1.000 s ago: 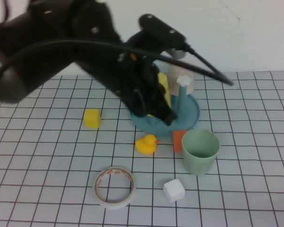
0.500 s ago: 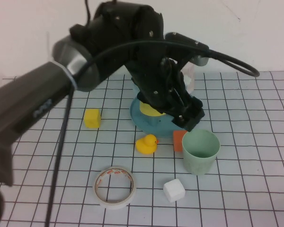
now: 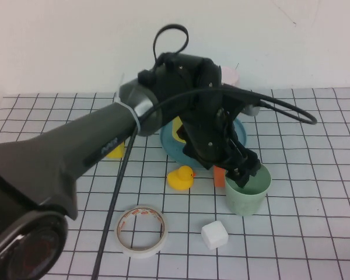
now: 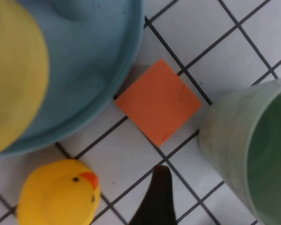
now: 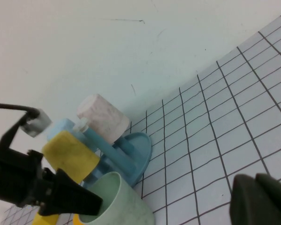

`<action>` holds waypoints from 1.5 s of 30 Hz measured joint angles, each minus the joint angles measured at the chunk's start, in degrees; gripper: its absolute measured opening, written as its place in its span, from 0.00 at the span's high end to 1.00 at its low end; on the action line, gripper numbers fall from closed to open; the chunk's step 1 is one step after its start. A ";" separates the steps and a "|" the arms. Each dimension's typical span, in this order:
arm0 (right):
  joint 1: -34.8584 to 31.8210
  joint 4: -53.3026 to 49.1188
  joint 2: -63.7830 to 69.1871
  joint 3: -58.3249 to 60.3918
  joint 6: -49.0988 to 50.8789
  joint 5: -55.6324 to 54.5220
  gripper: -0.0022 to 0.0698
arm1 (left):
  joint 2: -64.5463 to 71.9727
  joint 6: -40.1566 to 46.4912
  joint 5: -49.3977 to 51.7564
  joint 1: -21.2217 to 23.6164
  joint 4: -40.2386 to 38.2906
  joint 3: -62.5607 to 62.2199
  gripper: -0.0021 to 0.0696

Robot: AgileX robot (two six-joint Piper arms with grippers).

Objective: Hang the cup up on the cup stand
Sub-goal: Pick up the cup from the table, then adjust the cup with two arms

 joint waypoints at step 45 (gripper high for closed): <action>0.00 29.27 0.00 0.09 -9.75 11.15 0.97 | -54.17 15.06 -69.06 0.00 15.81 60.95 0.95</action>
